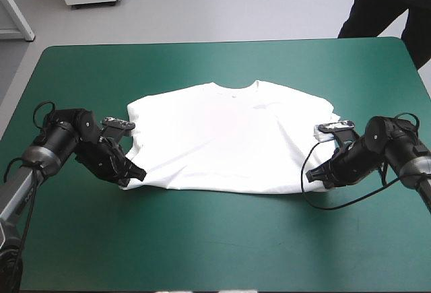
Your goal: Fold the cloth
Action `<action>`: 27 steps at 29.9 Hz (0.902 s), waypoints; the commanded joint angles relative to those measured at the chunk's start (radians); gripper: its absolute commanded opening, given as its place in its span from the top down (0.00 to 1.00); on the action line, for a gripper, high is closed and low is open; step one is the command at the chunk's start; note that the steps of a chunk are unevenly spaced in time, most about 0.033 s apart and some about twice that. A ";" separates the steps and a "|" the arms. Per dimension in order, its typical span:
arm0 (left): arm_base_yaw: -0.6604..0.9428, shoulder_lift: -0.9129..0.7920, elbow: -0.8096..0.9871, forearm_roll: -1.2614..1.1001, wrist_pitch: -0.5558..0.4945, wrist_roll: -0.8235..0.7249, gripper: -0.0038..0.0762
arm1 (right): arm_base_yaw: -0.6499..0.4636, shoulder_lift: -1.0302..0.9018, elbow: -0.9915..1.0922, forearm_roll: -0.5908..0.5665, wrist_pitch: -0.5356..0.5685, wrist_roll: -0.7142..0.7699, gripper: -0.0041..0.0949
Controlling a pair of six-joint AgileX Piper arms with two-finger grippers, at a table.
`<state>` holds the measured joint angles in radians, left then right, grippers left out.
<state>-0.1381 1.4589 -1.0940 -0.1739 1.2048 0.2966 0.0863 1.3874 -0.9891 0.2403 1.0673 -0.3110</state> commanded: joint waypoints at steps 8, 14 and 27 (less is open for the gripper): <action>0.001 -0.039 0.054 0.048 -0.002 -0.002 0.98 | 0.002 -0.042 -0.019 -0.092 -0.004 0.052 0.97; 0.001 -0.039 0.059 0.037 0.010 -0.002 0.98 | 0.002 -0.042 -0.019 -0.107 0.009 0.096 0.97; 0.001 -0.107 0.057 0.028 0.087 -0.007 0.61 | 0.002 -0.185 -0.019 -0.071 0.059 0.091 0.52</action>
<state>-0.1381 1.4359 -1.0148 -0.1422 1.2102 0.3113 0.0869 1.2795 -0.9879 0.1615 1.1325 -0.2232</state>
